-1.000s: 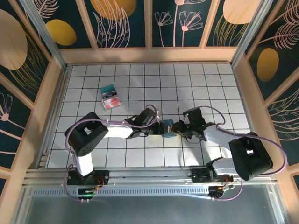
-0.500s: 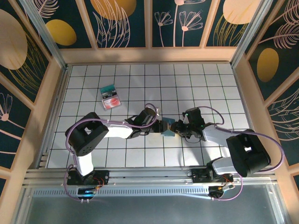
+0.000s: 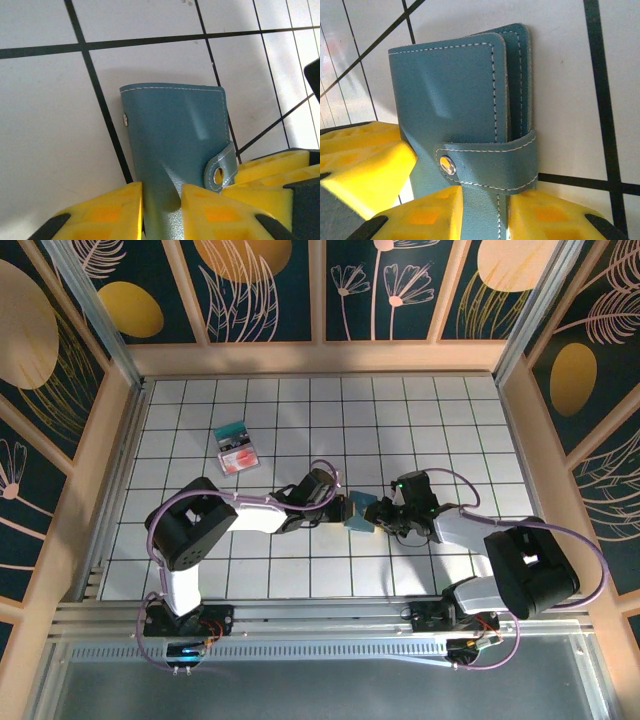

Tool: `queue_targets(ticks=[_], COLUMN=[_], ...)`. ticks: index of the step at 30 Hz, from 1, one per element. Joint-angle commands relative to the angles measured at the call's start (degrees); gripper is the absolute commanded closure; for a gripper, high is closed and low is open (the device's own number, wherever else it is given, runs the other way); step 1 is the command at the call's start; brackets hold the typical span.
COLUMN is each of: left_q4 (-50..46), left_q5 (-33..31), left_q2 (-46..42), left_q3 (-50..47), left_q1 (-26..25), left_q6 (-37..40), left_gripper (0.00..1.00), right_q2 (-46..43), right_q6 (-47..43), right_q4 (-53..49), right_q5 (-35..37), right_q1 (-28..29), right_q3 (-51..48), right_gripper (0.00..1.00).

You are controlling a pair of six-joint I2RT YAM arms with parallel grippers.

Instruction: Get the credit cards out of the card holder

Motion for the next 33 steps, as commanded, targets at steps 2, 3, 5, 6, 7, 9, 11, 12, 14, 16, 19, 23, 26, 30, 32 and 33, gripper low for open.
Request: queue_targets(ticks=[2,3,5,6,7,9,11,12,14,16,19,23,26,30,32,33], left_q4=[0.99,1.00,1.21,1.24,1.25,1.07,1.15,1.16,1.29,2.13,4.35,5.83,6.09,6.43,7.87,8.60], left_q5=[3.13,3.09,3.04,3.05,3.04,2.96,3.03,3.04,2.39,2.15,2.69,2.63,2.43,2.63,2.90,3.08], left_q2=[0.87,0.75,0.59,0.59,0.60,0.51,-0.27,-0.72,-2.53,-4.84,-8.69,-13.95,-16.96,-20.03,-21.32,-21.77], left_q3=[1.01,0.87,0.65,0.52,0.43,0.31,-0.14,-0.37,-1.07,-2.23,-3.68,-4.44,-4.53,-5.00,-5.85,-6.29], left_q1=[-0.62,-0.56,-0.55,-0.48,-0.47,-0.39,-0.04,0.14,0.56,0.91,1.35,1.63,1.90,2.61,2.96,3.17], left_q6=[0.57,0.57,0.72,0.84,0.92,1.13,1.89,2.32,3.80,5.52,8.21,11.12,12.65,13.14,12.47,12.00], left_gripper=[0.92,0.94,0.98,1.00,1.00,1.00,1.00,1.00,1.00,1.00,1.00,1.00,1.00,1.00,1.00,1.00], right_q2=[0.05,-0.06,-0.32,-0.43,-0.60,-1.08,-2.45,-3.12,-5.80,-8.42,-12.81,-16.70,-17.50,-17.02,-17.21,-17.47], right_q6=[0.30,0.19,0.19,0.19,0.24,-0.29,-1.34,-1.71,-3.10,-4.16,-5.80,-7.64,-8.33,-8.64,-8.30,-8.12], right_q4=[0.53,0.28,0.53,0.61,0.62,0.24,-1.09,-1.50,-2.90,-4.17,-4.63,-3.79,-0.95,2.33,5.01,6.50], right_q5=[1.20,1.42,1.52,1.49,1.52,1.48,1.94,2.05,2.83,4.15,6.02,7.15,5.38,2.22,0.60,-0.45], right_q1=[0.51,0.44,0.43,0.43,0.43,0.36,0.27,0.17,-0.07,-0.29,-1.25,-3.54,-4.99,-5.54,-5.49,-5.52], right_q3=[0.39,0.55,0.76,0.84,0.93,1.37,2.17,2.39,3.32,4.28,5.86,8.43,9.15,9.33,8.71,8.23], right_gripper=[0.70,0.70,0.70,0.70,0.70,0.70,0.69,0.69,0.63,0.57,0.45,0.31,0.23,0.19,0.17,0.16])
